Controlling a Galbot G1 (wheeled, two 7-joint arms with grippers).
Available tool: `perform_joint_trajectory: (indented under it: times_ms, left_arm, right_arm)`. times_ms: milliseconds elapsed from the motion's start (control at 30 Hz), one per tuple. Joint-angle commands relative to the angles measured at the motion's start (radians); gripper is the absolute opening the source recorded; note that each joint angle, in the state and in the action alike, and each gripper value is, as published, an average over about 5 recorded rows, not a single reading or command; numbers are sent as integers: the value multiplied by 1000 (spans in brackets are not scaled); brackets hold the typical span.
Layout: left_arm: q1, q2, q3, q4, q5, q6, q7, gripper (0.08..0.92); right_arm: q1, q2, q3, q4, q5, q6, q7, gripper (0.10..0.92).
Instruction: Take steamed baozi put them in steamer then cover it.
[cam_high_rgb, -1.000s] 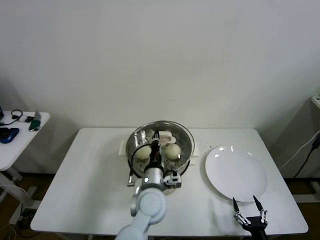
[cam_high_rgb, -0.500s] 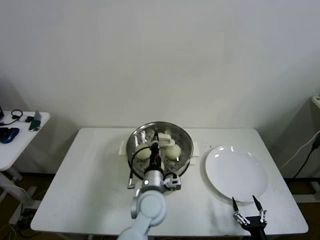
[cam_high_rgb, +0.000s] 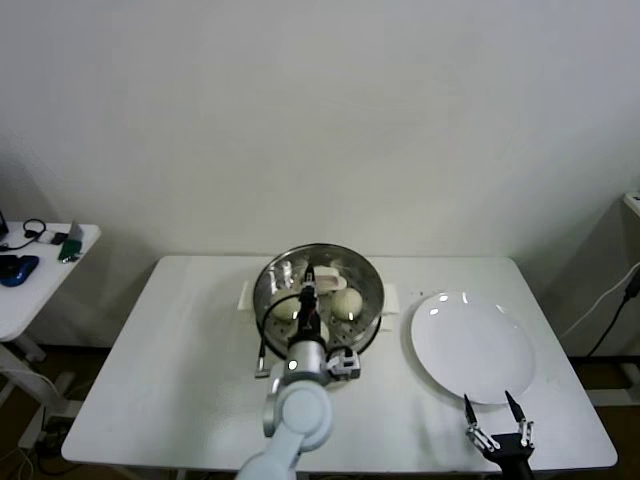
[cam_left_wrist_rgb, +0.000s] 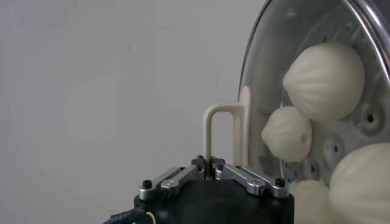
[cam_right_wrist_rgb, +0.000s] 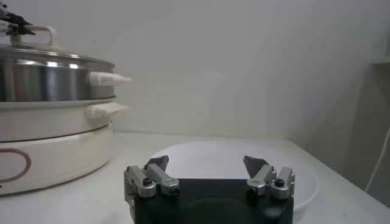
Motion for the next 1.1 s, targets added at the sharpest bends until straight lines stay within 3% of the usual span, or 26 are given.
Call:
perform_joint_trajectory:
  times_ms: [33, 200, 300, 567, 733, 900, 1100]
  left_arm:
    - [3, -3, 1, 6, -6, -2, -13, 139]
    - [5, 3, 3, -6, -25, -3, -12, 142]
    - [9, 18, 10, -34, -52, -4, 3, 188]
    - [36, 84, 33, -166, -146, 16, 49, 421]
    - [79, 171, 17, -283, -248, 34, 54, 559]
    - [129, 250, -24, -411, -564, -34, -77, 707]
    - [203, 253, -197, -440, -1030, -269, -285, 817]
  right_arm:
    - [-1, 1, -1, 1, 1, 4, -1, 823]
    - [0, 2, -3, 2, 1, 0, -1, 823]
    - [2, 1, -3, 1, 0, -5, -2, 823]
    - [14, 1, -4, 3, -5, -27, -3, 823]
    - [16, -5, -12, 9, 11, -46, 27, 823]
    - [12, -6, -18, 41, 21, -62, 66, 823]
    - [12, -6, -17, 74, 7, -59, 86, 823]
